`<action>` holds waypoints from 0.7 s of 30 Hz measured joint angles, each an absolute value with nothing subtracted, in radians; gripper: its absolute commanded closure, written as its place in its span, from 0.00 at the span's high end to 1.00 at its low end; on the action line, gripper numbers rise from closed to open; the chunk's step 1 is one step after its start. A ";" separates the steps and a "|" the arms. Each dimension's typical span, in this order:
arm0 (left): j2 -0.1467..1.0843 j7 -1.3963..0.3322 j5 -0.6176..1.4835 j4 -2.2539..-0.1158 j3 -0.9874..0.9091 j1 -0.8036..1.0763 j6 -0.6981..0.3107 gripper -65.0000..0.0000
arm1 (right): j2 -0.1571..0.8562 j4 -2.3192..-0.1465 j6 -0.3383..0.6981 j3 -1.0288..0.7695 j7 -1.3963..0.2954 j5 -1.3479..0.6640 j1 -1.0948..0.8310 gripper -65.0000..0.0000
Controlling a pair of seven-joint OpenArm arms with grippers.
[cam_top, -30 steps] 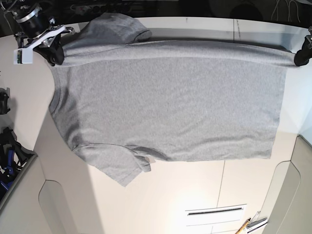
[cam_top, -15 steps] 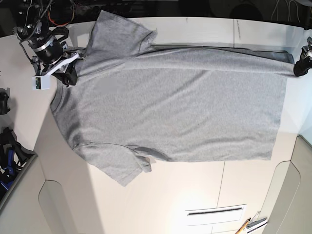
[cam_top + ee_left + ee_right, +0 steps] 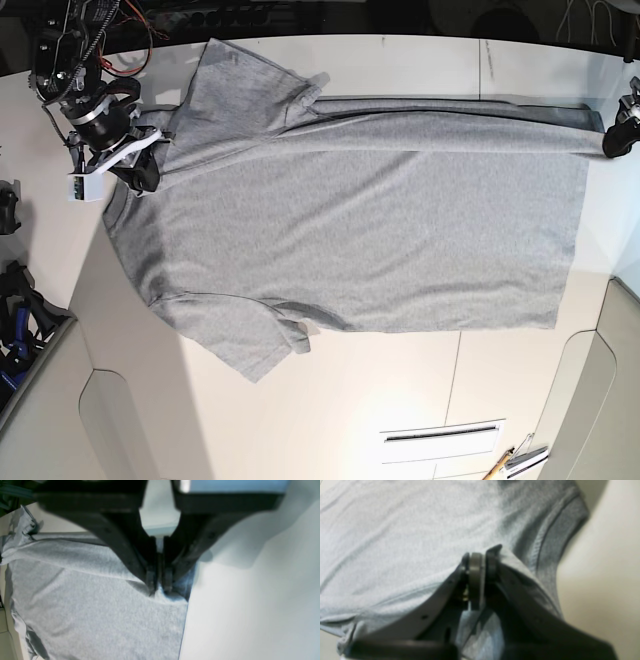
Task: Fold the T-shirt properly
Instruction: 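Release and regrasp the shirt edge with the right gripper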
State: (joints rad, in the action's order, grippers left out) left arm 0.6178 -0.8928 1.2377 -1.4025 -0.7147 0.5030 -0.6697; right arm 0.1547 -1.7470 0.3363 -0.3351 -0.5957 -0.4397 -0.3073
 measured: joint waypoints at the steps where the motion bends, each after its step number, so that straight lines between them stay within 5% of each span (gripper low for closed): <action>1: 0.618 -0.892 1.237 -1.402 -0.715 0.503 -0.670 0.09 | 0.155 -1.747 0.336 -0.335 -0.586 -0.440 -0.307 0.00; 4: 0.618 -0.892 1.235 -1.402 -0.715 0.503 -0.669 0.31 | 0.155 -1.747 0.336 -0.335 -0.564 -0.436 -0.307 0.30; 6: 0.618 -0.889 1.234 -1.402 -0.715 0.503 -0.669 0.35 | 0.155 -1.747 0.336 -0.335 -0.555 -0.436 -0.307 0.45; 21: 0.618 -0.855 1.233 -1.402 -0.715 0.503 -0.666 0.35 | 0.080 -1.993 0.335 -0.466 -0.671 -0.517 -0.371 0.43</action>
State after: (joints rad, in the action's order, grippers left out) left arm 0.6178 -0.8555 1.2331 -1.4021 -0.7147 0.5030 -0.6662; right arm 0.0803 -1.9930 0.3351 -0.4656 -0.6712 -0.5171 -0.3706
